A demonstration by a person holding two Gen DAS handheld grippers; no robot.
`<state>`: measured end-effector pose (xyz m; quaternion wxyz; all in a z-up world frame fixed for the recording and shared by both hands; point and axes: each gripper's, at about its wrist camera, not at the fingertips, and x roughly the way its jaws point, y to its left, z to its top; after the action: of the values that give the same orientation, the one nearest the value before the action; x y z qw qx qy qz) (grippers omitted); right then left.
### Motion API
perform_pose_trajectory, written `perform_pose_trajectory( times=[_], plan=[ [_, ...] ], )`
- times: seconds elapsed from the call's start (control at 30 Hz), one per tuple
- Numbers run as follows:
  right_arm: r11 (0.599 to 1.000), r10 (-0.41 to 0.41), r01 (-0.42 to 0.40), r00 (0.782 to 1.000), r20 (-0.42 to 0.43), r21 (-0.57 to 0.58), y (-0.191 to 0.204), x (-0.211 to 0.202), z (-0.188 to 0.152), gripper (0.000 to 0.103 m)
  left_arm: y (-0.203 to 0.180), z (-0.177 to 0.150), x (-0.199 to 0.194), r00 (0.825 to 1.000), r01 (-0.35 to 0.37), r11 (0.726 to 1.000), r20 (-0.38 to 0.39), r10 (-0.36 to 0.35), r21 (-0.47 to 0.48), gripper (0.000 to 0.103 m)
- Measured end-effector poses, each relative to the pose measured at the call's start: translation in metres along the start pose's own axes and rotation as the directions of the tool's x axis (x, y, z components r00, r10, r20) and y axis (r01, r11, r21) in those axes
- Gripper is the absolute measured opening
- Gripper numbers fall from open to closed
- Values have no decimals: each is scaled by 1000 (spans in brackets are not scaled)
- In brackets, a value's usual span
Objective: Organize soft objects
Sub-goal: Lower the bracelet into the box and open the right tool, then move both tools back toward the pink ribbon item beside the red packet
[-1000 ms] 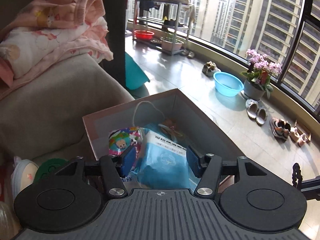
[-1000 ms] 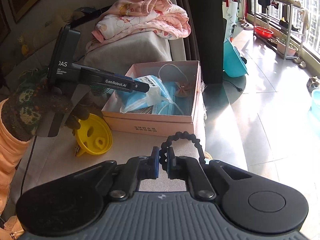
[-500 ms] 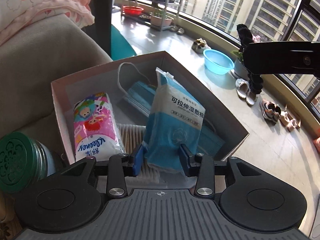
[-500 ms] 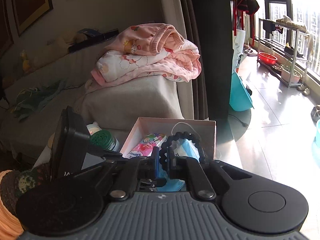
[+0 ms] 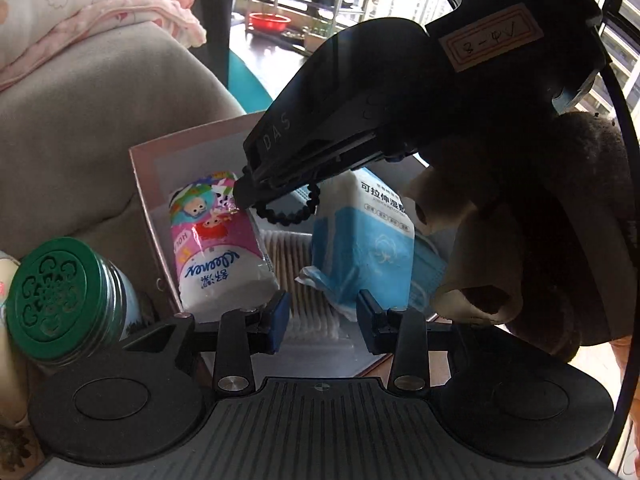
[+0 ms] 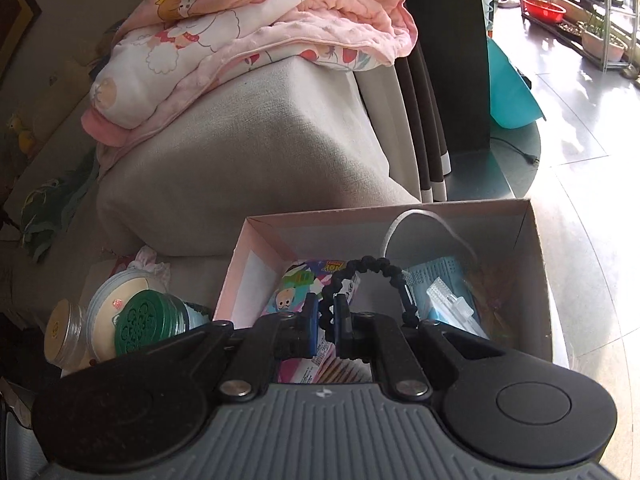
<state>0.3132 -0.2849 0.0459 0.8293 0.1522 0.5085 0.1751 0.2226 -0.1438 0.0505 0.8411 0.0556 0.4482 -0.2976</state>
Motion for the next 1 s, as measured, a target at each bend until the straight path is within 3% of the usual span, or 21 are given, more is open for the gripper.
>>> perform_pose_trajectory(
  times=[0.13, 0.27, 0.33, 0.5, 0.6, 0.77, 0.9, 0.93, 1.0],
  plan=[
    [999, -7, 8, 1000, -15, 32, -4, 1, -4, 9, 1, -3, -5, 1000, 28, 999, 14, -28, -18, 41],
    [998, -56, 58, 997, 55, -28, 9, -31, -7, 44, -3, -8, -22, 998, 59, 998, 35, -59, -9, 41],
    [992, -91, 99, 990, 106, -73, 18, -53, -10, 50, -3, -12, -38, 997, 64, 998, 52, -65, 7, 41],
    [956, -194, 245, 941, 278, -159, 53, -121, -19, 56, 7, -24, -106, 983, 38, 999, 178, -38, 2, 41],
    [951, -194, 268, 905, 379, -154, 84, -161, -23, 65, 19, -31, -157, 957, -16, 1000, 291, 20, -17, 41],
    [963, -142, 225, 889, 435, -146, 144, -205, -20, 74, 59, -44, -229, 905, -133, 987, 395, 159, -91, 42],
    [964, -4, 119, 901, 433, -238, 198, -214, -16, 81, 112, -62, -259, 845, -284, 942, 416, 335, -181, 42],
    [960, 42, 79, 908, 417, -269, 210, -210, -13, 81, 129, -67, -262, 838, -310, 927, 401, 371, -208, 42],
    [945, 134, -15, 928, 347, -327, 234, -193, -6, 81, 165, -77, -257, 842, -326, 907, 355, 406, -265, 42]
  ],
)
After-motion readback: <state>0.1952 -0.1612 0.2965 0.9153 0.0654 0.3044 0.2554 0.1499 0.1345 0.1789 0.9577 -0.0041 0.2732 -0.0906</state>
